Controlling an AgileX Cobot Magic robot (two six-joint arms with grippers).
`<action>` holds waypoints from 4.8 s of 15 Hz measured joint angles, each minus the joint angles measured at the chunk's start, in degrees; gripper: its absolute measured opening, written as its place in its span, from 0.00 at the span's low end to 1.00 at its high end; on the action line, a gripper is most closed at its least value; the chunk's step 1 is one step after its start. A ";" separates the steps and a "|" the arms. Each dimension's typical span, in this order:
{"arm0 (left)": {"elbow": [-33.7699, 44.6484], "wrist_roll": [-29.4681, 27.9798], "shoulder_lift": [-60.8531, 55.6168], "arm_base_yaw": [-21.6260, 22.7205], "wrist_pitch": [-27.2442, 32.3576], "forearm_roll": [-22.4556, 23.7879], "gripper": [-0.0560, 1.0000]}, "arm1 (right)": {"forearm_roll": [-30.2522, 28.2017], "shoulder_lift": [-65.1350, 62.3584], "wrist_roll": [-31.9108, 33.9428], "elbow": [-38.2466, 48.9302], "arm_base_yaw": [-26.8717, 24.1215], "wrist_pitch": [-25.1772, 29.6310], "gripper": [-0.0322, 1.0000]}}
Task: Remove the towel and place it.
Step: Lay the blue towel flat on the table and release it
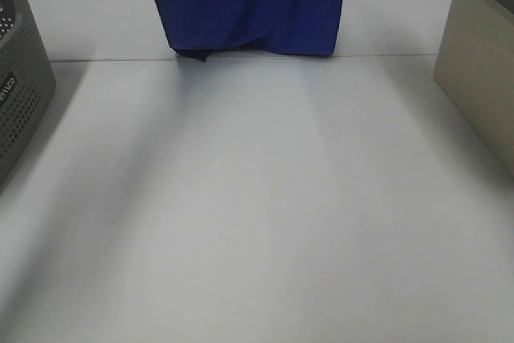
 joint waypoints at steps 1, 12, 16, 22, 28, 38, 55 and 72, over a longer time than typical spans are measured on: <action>0.00 0.40 0.00 0.00 0.29 -0.11 0.05 | 0.06 0.00 -0.80 0.00 0.00 1.49 0.03; 0.17 -0.46 0.00 -0.29 26.18 -10.66 0.05 | 3.55 0.00 -1.83 0.00 -0.17 36.27 0.03; 10.26 -2.86 -3.09 -0.29 26.24 -12.72 0.05 | 4.13 -1.15 -0.92 1.49 -0.63 37.87 0.03; 46.75 -4.93 -24.69 -0.74 24.58 -17.13 0.05 | 12.49 -16.84 -0.80 29.45 -0.46 37.76 0.03; 75.75 -5.16 -43.09 -1.09 24.01 -28.76 0.05 | 20.28 -37.24 -0.63 62.40 0.11 37.47 0.03; 103.53 -6.25 -51.11 -2.75 23.89 -40.62 0.05 | 27.85 -45.38 -0.63 94.37 0.11 36.78 0.03; 119.81 -8.37 -54.77 -2.58 23.72 -48.13 0.05 | 29.56 -44.12 -0.69 105.48 -0.52 37.13 0.04; 117.17 -7.96 -33.92 -1.89 22.98 -35.41 0.05 | 18.28 -29.11 -0.57 106.97 -1.55 38.45 0.19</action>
